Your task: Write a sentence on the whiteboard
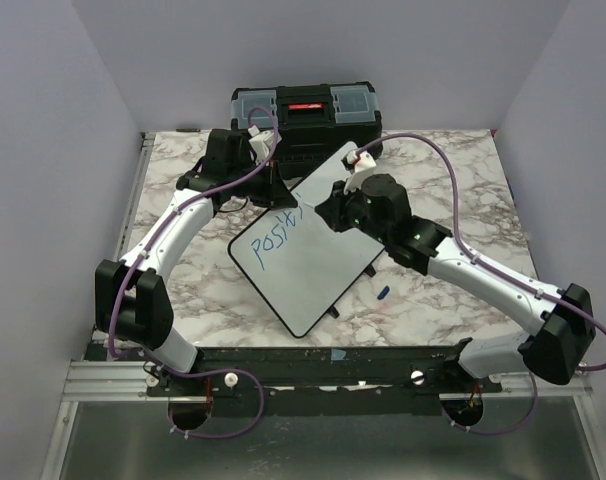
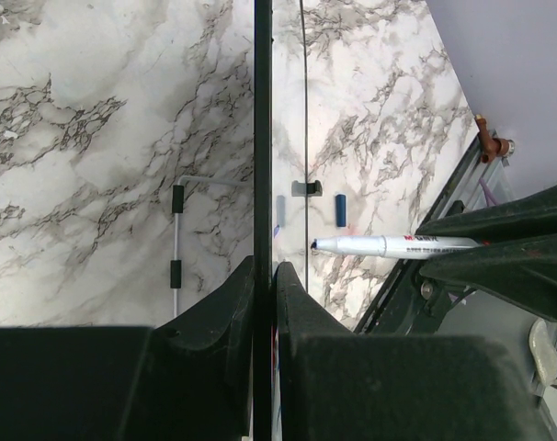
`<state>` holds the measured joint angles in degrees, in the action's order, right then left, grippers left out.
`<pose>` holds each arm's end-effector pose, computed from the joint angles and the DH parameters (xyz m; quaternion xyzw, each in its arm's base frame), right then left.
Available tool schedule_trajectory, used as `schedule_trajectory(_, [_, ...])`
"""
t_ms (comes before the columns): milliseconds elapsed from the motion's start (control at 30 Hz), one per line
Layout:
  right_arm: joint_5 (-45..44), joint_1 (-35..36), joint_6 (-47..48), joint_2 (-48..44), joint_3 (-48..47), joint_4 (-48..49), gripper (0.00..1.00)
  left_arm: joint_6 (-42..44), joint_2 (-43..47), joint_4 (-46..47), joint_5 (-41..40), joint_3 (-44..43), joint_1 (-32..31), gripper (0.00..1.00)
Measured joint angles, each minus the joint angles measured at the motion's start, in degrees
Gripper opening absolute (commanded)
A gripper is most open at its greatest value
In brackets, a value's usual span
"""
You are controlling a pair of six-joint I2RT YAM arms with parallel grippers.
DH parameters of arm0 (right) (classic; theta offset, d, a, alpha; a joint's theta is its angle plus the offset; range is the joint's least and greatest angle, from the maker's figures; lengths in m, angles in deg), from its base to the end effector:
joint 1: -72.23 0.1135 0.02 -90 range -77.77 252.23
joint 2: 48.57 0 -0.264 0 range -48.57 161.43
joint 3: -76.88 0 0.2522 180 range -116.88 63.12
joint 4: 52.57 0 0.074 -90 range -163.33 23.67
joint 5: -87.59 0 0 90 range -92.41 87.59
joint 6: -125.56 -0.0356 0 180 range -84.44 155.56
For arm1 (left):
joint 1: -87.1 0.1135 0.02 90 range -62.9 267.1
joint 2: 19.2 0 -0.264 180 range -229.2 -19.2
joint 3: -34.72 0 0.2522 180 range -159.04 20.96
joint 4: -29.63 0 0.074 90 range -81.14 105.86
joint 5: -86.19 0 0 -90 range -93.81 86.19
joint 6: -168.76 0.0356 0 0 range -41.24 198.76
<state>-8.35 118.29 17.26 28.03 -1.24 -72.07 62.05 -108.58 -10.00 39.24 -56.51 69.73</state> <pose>0.2212 0.2243 0.3432 -0.1642 0.7915 0.2772 0.5193 0.3251 -0.1272 0.3244 0.1663 0.8344 -0.4350 0.2949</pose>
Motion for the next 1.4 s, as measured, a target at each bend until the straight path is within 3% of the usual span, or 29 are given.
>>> schedule_trajectory(400, [-3.74, -0.02, -0.52, 3.76, -2.14, 0.13, 0.01, 0.11, 0.02, 0.02, -0.2, 0.07, -0.02, 0.0])
schedule_trajectory(967, [-4.33, -0.02, -2.23, 1.09, 2.73, 0.09, 0.01, 0.15, 0.02, 0.02, -0.42, 0.13, -0.02, 0.0])
schedule_trajectory(1400, [-6.54, -0.02, -2.58, 2.29, 0.98, -0.39, 0.01, 0.15, 0.02, 0.0, -0.79, 0.13, -0.02, 0.0])
